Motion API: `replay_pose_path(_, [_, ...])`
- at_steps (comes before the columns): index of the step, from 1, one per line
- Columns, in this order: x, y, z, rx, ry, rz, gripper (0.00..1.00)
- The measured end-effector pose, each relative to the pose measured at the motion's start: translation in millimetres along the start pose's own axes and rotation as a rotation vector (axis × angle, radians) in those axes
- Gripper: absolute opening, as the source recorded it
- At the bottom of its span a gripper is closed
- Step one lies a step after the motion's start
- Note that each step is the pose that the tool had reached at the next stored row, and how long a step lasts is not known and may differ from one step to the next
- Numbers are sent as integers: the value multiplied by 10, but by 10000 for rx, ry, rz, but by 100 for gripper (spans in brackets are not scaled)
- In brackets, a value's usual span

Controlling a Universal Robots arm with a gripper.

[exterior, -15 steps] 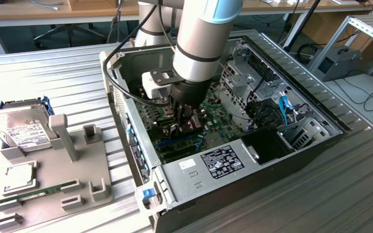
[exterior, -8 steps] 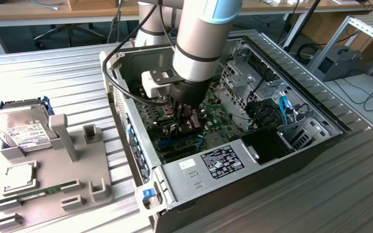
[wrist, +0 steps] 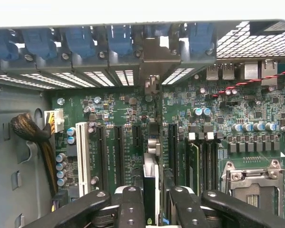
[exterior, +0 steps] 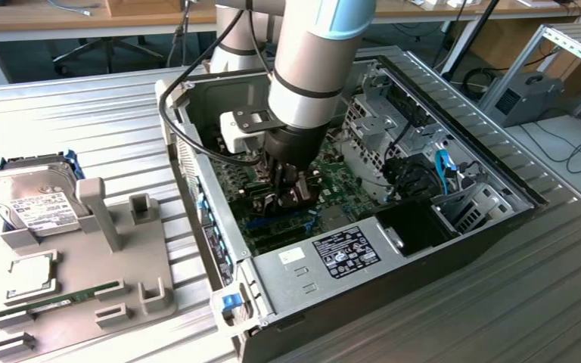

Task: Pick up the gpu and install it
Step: 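Insert the gpu into the slot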

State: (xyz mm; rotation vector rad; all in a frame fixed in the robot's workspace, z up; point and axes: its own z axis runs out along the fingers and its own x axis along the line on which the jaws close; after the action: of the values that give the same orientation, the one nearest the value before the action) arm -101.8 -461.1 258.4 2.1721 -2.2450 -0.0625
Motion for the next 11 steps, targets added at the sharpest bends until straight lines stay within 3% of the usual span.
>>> replay_pose_path(11, [1, -2, 51, 0, 0, 0, 26])
